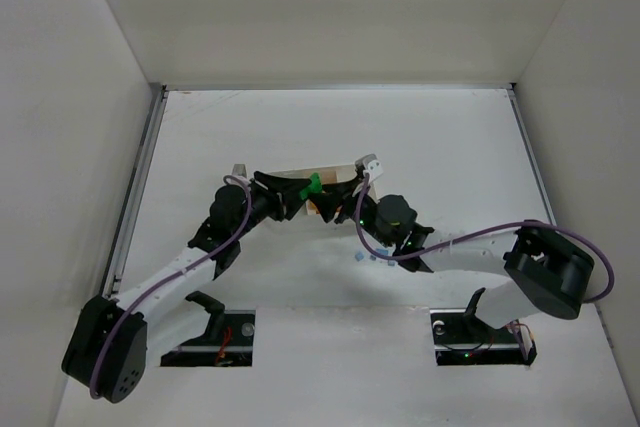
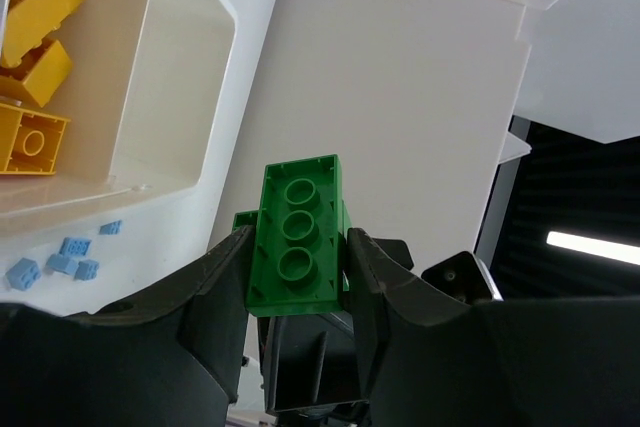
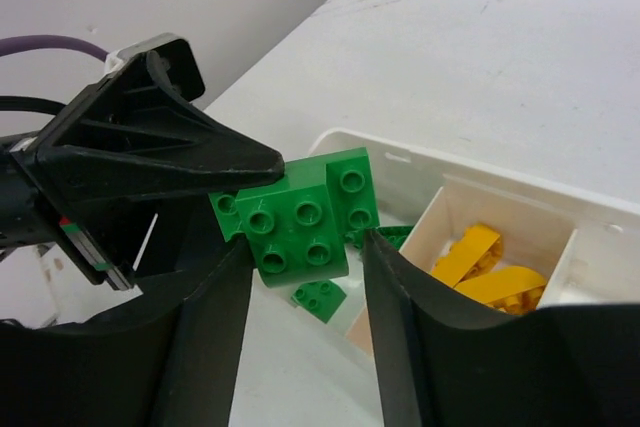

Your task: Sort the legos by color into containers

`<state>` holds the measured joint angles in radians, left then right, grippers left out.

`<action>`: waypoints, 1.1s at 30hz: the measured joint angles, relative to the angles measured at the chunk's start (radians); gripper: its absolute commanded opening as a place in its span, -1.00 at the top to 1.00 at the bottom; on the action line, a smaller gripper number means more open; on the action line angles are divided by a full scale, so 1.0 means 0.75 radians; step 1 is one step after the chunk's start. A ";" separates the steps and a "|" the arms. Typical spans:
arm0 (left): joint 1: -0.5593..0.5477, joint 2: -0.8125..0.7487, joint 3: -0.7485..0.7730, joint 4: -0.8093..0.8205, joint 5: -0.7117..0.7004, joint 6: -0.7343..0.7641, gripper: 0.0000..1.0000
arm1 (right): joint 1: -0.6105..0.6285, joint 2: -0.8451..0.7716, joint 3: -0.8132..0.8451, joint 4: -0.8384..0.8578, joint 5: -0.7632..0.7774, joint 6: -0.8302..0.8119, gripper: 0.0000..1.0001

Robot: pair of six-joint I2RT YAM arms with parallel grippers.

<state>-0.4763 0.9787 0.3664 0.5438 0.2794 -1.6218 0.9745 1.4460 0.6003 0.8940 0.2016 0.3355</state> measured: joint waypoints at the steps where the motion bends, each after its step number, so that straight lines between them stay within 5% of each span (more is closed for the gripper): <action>1: -0.001 -0.004 0.000 -0.005 -0.001 0.007 0.81 | 0.000 0.000 0.002 -0.004 -0.007 0.003 0.04; 7: -0.002 -0.018 0.000 -0.031 -0.009 0.025 0.81 | -0.009 0.001 0.004 -0.016 -0.060 0.017 0.32; 33: 0.089 -0.087 0.000 -0.101 0.056 0.085 0.81 | -0.112 -0.124 -0.062 -0.035 -0.279 0.148 0.31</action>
<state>-0.4099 0.9131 0.3664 0.4679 0.3218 -1.5578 0.8902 1.3533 0.5541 0.8677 -0.0078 0.4465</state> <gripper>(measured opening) 0.333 0.427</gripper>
